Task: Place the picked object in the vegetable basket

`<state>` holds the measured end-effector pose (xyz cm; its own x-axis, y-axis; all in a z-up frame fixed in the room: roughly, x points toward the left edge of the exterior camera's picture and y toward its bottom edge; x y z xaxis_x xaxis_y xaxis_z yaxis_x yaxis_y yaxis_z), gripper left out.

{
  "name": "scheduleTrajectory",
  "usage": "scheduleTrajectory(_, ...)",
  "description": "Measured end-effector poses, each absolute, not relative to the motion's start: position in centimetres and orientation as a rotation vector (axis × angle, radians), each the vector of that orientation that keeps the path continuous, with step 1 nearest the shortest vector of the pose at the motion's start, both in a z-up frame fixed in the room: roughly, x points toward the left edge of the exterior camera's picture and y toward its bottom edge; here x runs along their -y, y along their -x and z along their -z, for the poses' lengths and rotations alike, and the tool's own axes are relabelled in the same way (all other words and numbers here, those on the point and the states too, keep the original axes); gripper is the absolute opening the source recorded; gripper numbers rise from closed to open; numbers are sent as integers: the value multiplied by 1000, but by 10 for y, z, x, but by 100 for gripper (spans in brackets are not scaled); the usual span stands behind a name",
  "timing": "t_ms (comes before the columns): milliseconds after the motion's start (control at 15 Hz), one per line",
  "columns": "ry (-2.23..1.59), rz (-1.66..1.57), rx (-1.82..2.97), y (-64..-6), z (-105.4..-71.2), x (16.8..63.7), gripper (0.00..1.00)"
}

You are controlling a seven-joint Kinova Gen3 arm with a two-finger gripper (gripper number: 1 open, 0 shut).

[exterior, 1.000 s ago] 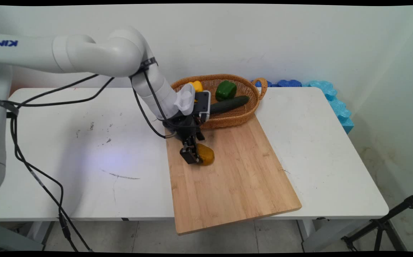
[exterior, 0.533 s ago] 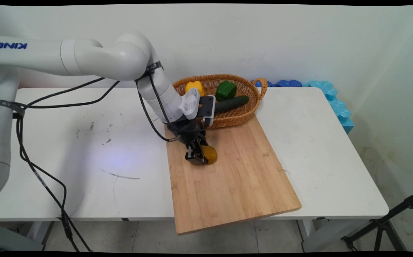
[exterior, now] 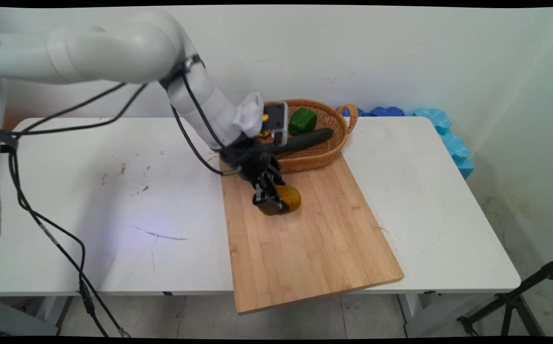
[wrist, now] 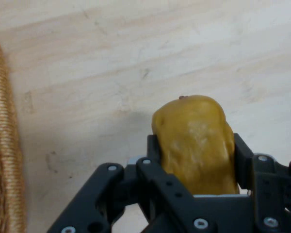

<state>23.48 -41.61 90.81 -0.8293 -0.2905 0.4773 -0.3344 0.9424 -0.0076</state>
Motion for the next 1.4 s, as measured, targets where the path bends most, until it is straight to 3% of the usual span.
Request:
scheduleTrajectory(400, -600, -133, 2493, -250, -976, 415, 0)
scheduleTrajectory(733, -736, -213, 2408, -271, -1013, 449, 0)
scheduleTrajectory(1067, -880, -327, 2367, -289, -1011, 501, 0)
scheduleTrajectory(1400, -1025, -396, 2353, -299, -974, 547, 0)
